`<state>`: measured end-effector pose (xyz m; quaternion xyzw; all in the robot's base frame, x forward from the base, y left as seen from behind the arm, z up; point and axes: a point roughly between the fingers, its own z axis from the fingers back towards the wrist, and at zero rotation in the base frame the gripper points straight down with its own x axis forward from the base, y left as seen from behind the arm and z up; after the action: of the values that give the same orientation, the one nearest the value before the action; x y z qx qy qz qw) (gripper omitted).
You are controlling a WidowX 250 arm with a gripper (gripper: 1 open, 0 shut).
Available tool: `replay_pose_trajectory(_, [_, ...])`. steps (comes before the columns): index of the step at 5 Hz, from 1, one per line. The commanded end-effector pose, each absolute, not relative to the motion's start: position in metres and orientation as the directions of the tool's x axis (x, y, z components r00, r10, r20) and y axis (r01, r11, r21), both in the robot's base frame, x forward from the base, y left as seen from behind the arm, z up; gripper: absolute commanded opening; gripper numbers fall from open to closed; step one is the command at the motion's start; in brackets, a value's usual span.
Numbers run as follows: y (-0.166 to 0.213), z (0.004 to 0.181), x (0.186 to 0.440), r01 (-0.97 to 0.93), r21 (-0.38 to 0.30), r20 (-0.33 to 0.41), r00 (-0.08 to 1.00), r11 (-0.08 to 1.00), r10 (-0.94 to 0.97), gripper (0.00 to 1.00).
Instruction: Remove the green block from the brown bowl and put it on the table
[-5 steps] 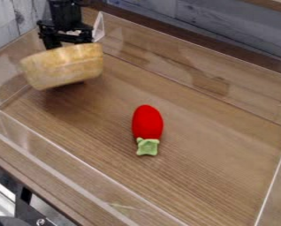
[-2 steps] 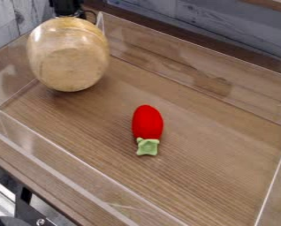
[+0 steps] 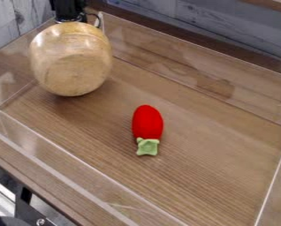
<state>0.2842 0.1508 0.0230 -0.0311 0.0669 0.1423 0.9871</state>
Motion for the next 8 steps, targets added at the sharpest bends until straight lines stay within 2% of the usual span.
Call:
replay_pose_trajectory(1, [0.145, 0.017, 0.274, -0.365, -0.038, -0.166, 0.920, 0.930, 0.354, 0.00])
replay_pose_trajectory(3, [0.155, 0.011, 0.262, -0.450, -0.021, -0.183, 0.879, 0.893, 0.439, 0.00])
replay_pose_trajectory(5, [0.189, 0.008, 0.258, -0.491, -0.002, -0.197, 0.854, 0.871, 0.481, 0.00])
replay_pose_trajectory(7, [0.210, 0.006, 0.245, -0.613, 0.021, -0.207, 0.770, 0.790, 0.603, 0.00])
replay_pose_trajectory(8, [0.218, 0.006, 0.244, -0.608, 0.038, -0.209, 0.771, 0.793, 0.601, 0.00])
